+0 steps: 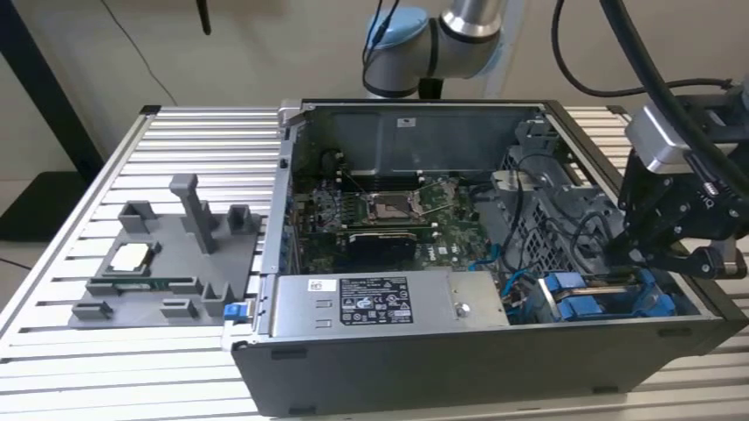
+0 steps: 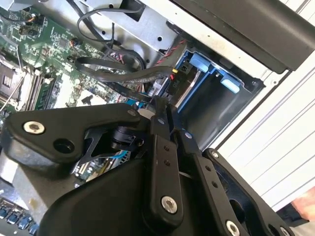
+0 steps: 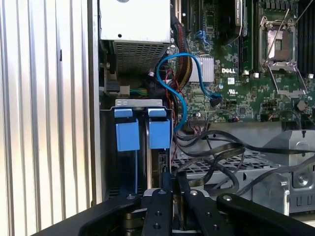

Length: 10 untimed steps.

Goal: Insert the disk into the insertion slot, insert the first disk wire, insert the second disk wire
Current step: 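Insert the second disk wire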

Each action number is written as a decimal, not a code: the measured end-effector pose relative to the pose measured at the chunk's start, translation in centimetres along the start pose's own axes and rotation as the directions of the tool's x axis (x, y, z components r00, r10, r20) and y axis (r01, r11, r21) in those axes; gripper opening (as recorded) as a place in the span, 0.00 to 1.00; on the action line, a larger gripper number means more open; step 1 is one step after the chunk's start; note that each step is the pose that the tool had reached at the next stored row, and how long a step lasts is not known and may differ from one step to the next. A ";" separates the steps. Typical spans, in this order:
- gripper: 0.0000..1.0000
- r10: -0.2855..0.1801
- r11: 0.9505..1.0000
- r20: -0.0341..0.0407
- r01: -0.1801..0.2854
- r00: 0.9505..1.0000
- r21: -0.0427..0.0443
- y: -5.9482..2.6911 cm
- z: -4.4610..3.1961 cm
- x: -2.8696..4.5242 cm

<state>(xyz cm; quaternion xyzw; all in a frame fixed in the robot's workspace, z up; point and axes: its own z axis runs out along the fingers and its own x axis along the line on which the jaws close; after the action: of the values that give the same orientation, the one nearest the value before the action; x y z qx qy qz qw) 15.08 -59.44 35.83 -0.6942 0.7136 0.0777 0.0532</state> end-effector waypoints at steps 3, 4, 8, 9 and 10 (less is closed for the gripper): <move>0.16 0.000 1.000 0.000 0.000 1.000 0.000 -0.03 0.12 0.02; 0.16 0.000 1.000 0.000 0.000 1.000 0.000 -0.04 0.18 0.03; 0.16 0.000 1.000 0.000 0.000 1.000 -0.002 -0.09 0.60 0.11; 0.16 0.001 1.000 0.000 -0.001 1.000 -0.003 -0.10 0.74 0.14; 0.16 0.001 1.000 0.000 -0.001 1.000 -0.004 -0.11 0.89 0.17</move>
<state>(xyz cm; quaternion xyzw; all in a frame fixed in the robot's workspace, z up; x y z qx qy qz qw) 15.15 -59.44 34.92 -0.6940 0.7137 0.0790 0.0518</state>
